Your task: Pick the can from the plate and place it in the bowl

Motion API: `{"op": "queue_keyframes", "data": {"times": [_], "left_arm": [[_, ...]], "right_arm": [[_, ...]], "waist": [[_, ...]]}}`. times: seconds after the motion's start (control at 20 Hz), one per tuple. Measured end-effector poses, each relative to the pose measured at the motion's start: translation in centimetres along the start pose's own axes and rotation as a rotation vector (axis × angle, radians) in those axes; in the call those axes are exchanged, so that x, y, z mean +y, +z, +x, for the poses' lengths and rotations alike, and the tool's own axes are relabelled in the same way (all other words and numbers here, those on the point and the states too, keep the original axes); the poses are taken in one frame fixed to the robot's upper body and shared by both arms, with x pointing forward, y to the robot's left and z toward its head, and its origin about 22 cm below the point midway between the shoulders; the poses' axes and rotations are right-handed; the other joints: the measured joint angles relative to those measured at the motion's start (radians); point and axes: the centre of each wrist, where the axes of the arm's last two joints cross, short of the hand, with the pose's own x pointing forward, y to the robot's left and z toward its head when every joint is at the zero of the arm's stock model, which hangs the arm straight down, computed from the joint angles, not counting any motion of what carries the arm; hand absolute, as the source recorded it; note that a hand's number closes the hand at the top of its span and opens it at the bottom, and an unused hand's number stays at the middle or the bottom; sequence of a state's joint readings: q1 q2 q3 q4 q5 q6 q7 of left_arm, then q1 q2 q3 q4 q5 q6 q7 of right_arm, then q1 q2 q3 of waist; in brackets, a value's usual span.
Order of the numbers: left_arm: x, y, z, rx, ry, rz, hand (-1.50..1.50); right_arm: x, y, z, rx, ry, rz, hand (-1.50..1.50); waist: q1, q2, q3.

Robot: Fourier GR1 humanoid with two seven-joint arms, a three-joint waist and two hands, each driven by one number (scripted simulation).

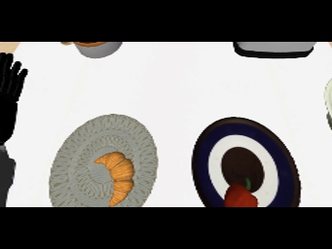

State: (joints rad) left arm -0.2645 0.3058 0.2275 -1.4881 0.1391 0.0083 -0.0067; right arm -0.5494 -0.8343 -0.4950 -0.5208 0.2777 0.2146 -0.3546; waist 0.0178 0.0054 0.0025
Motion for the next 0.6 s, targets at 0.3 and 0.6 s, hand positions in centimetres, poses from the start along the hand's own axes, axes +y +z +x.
{"op": "queue_keyframes", "data": {"times": [0.3,0.6], "left_arm": [[-0.1,0.8,-0.2,0.000,0.007,-0.001,0.00],[0.3,0.5,0.0,-0.010,0.007,0.004,0.00]], "right_arm": [[-4.3,1.4,-1.1,0.011,-0.108,-0.203,-1.50],[-9.5,5.1,-3.2,0.045,-0.201,-0.304,-1.50]], "waist": [[0.000,0.001,0.000],[-0.004,0.005,0.003]]}}
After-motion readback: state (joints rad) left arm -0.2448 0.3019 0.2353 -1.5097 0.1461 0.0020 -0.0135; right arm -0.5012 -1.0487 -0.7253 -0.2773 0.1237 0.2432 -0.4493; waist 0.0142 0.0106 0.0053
